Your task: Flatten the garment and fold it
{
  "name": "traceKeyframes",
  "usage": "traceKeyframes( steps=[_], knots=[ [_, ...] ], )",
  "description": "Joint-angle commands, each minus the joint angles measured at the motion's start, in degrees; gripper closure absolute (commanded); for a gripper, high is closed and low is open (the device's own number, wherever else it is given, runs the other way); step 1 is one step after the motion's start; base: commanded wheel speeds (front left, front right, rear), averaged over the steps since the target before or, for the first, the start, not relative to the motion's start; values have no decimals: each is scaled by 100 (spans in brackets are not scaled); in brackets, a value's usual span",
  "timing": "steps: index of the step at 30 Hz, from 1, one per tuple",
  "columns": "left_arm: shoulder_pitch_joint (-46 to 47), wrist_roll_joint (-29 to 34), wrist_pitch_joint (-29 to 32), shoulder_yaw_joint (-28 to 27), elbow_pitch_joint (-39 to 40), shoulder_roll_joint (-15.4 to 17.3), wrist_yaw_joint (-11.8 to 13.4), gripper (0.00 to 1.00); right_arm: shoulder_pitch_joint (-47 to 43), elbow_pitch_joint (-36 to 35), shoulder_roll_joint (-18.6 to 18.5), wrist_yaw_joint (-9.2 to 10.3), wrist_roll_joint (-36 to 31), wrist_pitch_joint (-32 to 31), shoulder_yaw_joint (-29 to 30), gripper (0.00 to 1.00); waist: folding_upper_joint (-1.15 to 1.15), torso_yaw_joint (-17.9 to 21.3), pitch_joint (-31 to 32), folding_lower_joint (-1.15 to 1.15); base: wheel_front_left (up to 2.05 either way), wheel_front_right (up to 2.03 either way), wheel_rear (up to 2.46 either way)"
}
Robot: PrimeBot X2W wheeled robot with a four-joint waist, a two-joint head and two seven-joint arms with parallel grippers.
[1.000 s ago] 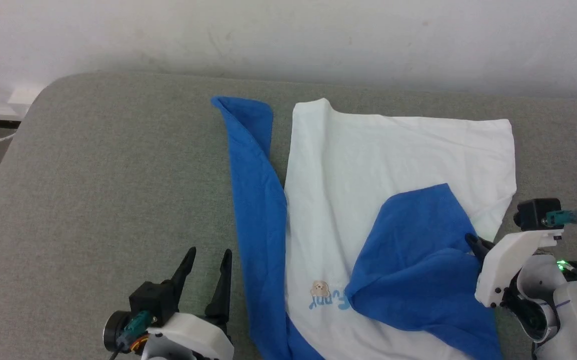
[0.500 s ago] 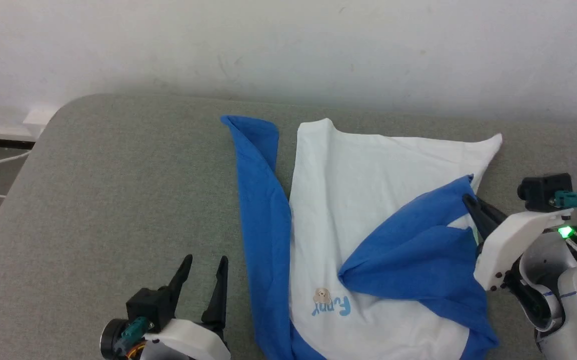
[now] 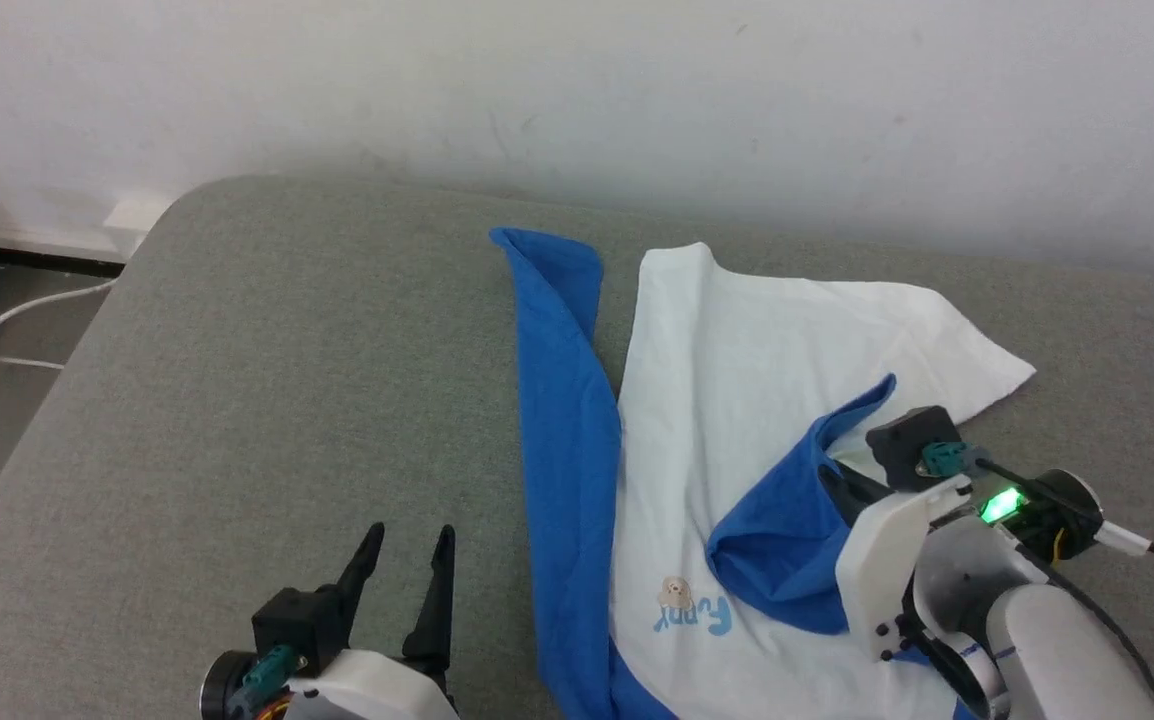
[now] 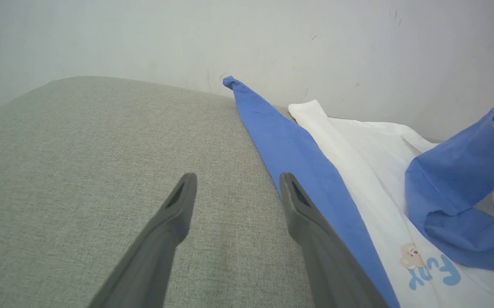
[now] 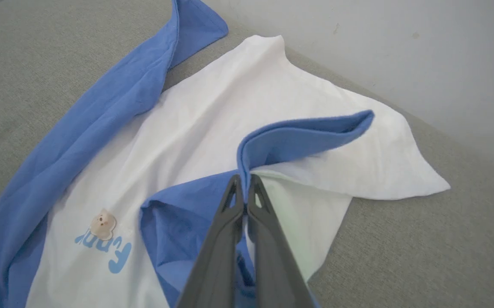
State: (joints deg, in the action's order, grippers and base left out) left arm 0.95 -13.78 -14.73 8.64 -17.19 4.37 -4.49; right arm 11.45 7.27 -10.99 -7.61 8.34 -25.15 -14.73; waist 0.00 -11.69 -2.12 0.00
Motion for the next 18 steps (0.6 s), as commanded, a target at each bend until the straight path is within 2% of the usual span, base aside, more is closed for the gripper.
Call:
traceKeyframes(
  steps=[1, 6, 12, 13, 14, 15, 18],
  knots=[
    [-63, -24, -27, 7, -15, 7, -22, 0, 17, 39, 71, 12, 14, 58, -92, 100, 0, -54, -22, 0, 0, 0, 0],
    [-28, -32, -27, -14, -45, 10, -26, 0, 266, 228, 107, 12, 110, 126, -673, 100, 0, -91, -57, 0, 0, 0, 0],
    [23, -40, -27, 16, -87, -17, -22, 0, 608, 790, 168, 12, 362, 284, -1579, 100, 0, -127, -101, 0, 0, 0, 0],
    [28, -44, -27, 32, -102, -24, -23, 0, 644, 913, 179, 12, 466, 327, -1684, 75, 0, -134, -105, 0, 0, 0, 0],
    [28, -44, -27, 32, -102, -24, -23, 0, 644, 913, 179, 12, 466, 327, -1684, 75, 0, -134, -105, 0, 0, 0, 0],
    [35, -46, -27, 49, -117, -30, -24, 0, 683, 1027, 161, 12, 538, 361, -1808, 0, 0, -145, -106, 0, 0, 0, 0],
    [67, -55, -27, 83, -158, -44, -24, 0, 778, 1226, 95, 12, 852, 561, -2056, 0, 0, -169, -108, 0, 0, 0, 0]
  ],
)
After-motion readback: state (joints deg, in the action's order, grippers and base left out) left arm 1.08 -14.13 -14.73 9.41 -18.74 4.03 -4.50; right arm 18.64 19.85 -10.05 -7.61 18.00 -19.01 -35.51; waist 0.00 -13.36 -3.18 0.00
